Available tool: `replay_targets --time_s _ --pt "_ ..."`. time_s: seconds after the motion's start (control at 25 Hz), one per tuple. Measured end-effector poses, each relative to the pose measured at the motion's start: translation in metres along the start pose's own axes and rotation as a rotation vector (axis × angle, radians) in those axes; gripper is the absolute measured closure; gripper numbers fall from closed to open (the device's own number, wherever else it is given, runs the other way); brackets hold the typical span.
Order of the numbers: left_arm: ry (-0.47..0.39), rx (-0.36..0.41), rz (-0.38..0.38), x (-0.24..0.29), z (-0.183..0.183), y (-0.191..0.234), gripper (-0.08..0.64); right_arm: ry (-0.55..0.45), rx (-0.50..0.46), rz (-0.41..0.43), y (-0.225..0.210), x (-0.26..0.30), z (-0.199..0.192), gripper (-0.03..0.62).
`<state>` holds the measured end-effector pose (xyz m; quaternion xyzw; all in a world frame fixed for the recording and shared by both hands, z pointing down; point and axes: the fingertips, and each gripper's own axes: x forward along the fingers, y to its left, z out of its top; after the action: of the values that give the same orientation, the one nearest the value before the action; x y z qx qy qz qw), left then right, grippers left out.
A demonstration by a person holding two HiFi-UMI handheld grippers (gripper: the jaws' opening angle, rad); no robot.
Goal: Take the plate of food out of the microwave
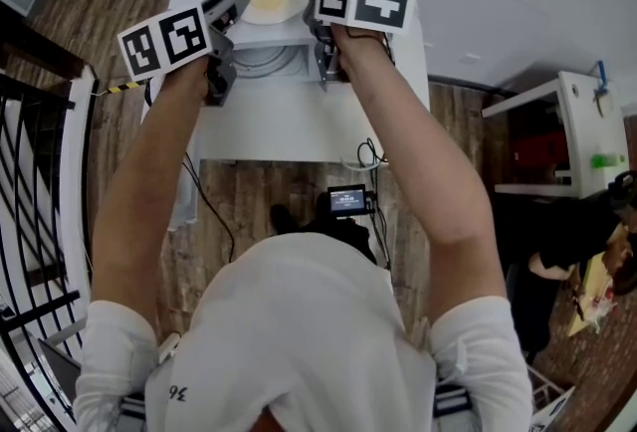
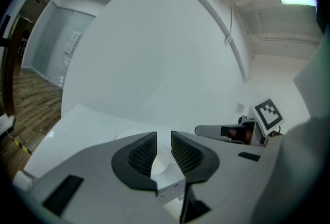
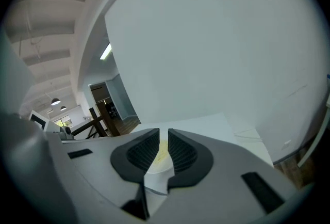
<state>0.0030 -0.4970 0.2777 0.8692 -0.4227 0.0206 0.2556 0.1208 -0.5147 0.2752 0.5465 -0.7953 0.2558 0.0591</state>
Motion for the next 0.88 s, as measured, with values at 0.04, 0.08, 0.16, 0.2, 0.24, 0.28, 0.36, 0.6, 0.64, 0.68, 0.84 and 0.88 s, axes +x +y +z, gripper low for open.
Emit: replay_targets --time_s 0.04,0.08,0.16,0.2,0.24,0.28,0.36,0.6,0.64,0.68,0.84,0.88 --pt "-0.016 0.008 -0.012 -0.005 0.004 -0.006 0.474 -0.014 -0.010 0.013 0.003 -0.007 0.006 0.541" --pt "-0.031 0.016 -0.023 -0.009 0.008 -0.011 0.474 -0.024 -0.016 0.026 0.005 -0.014 0.010 0.541" --pt "-0.056 0.033 -0.044 -0.018 0.013 -0.022 0.474 -0.039 -0.013 0.051 0.009 -0.026 0.016 0.541" --pt "-0.067 0.041 -0.056 -0.022 0.015 -0.027 0.474 -0.046 -0.006 0.063 0.010 -0.032 0.017 0.541" --pt "-0.076 0.046 -0.068 -0.026 0.016 -0.032 0.474 -0.052 -0.001 0.074 0.012 -0.038 0.018 0.541" --pt "-0.082 0.050 -0.079 -0.030 0.015 -0.037 0.474 -0.057 0.002 0.084 0.014 -0.043 0.017 0.541" --pt "-0.088 0.063 -0.097 -0.037 0.011 -0.044 0.474 -0.063 0.005 0.105 0.018 -0.053 0.014 0.541" --pt "-0.087 0.056 -0.126 -0.048 -0.007 -0.053 0.474 -0.063 0.025 0.157 0.022 -0.069 -0.005 0.543" --pt "-0.087 0.056 -0.130 -0.050 -0.010 -0.055 0.474 -0.063 0.023 0.161 0.022 -0.071 -0.008 0.543" --pt "-0.087 0.056 -0.132 -0.052 -0.013 -0.056 0.474 -0.062 0.021 0.164 0.023 -0.072 -0.010 0.543" --pt "-0.086 0.046 -0.135 -0.064 -0.032 -0.062 0.474 -0.061 0.016 0.170 0.027 -0.084 -0.025 0.543" --pt "-0.084 0.041 -0.136 -0.068 -0.037 -0.063 0.474 -0.062 0.014 0.171 0.028 -0.087 -0.028 0.543"
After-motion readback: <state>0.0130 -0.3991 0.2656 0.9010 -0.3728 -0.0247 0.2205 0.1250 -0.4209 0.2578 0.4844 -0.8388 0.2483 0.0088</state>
